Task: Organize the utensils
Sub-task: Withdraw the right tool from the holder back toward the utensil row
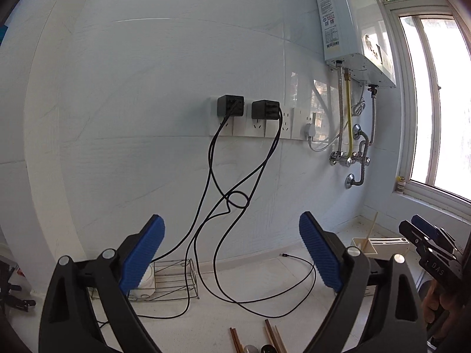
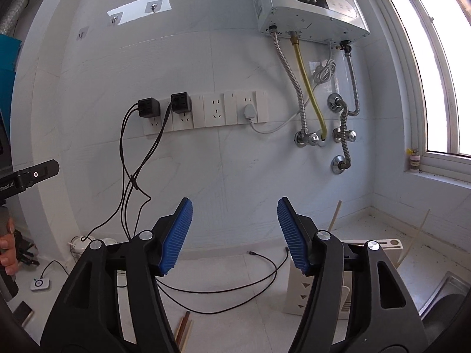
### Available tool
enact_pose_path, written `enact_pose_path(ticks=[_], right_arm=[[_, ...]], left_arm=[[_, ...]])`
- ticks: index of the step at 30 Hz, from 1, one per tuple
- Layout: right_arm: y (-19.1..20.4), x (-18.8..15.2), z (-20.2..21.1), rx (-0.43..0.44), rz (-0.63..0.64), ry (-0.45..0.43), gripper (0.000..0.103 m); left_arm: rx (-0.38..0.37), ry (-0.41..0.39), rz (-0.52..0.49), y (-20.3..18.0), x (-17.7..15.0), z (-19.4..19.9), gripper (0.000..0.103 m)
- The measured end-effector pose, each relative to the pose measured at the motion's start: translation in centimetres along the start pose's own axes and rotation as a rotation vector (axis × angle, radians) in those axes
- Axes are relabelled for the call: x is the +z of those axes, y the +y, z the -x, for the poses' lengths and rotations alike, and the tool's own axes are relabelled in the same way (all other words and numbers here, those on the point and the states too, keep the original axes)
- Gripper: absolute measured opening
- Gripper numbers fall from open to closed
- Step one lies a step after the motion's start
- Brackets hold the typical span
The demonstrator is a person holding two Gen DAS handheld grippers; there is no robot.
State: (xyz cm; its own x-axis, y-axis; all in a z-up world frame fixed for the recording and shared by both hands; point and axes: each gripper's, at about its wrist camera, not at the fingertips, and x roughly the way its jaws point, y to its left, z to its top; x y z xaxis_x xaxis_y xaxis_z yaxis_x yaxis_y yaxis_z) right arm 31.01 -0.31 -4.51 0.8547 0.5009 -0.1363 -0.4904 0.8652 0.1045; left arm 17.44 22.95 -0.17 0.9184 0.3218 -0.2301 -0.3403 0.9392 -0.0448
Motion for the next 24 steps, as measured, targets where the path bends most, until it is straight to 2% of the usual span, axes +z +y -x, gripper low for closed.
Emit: enact_pose_path(ticks=[4, 5, 9, 16, 19, 24], right_arm=[[1.1, -1.4, -0.9, 0.024, -0.003, 0.053, 0.059], [1.3, -1.8, -1.1, 0.030, -0.005, 0.066, 0.062], [1.8, -3.4, -1.8, 0.044, -0.007, 0.125, 0.065], [2.2, -5.5, -3.1, 0.056, -0.012, 0.224, 0.070], [2.3, -6.5, -3.6, 0.060, -0.011, 0.263, 0.071], [2.5, -8.0, -4.8, 0.069, -0.010, 0.338, 0.071]], left_arm=[[0.037, 0.092, -0.001, 1.2, -2.2, -0.4, 0.094], [0.042, 0.118, 0.004, 1.5, -2.8, -0.6, 0.094], [0.043, 0.248, 0.010, 2.1, -5.6, -1.7, 0.095], [0.025, 0.576, 0.016, 2.3, -13.1, -5.2, 0.096], [0.043, 0.623, 0.022, 2.3, -15.8, -5.6, 0.096], [0.041, 0.748, 0.007, 1.8, -19.3, -7.2, 0.096]])
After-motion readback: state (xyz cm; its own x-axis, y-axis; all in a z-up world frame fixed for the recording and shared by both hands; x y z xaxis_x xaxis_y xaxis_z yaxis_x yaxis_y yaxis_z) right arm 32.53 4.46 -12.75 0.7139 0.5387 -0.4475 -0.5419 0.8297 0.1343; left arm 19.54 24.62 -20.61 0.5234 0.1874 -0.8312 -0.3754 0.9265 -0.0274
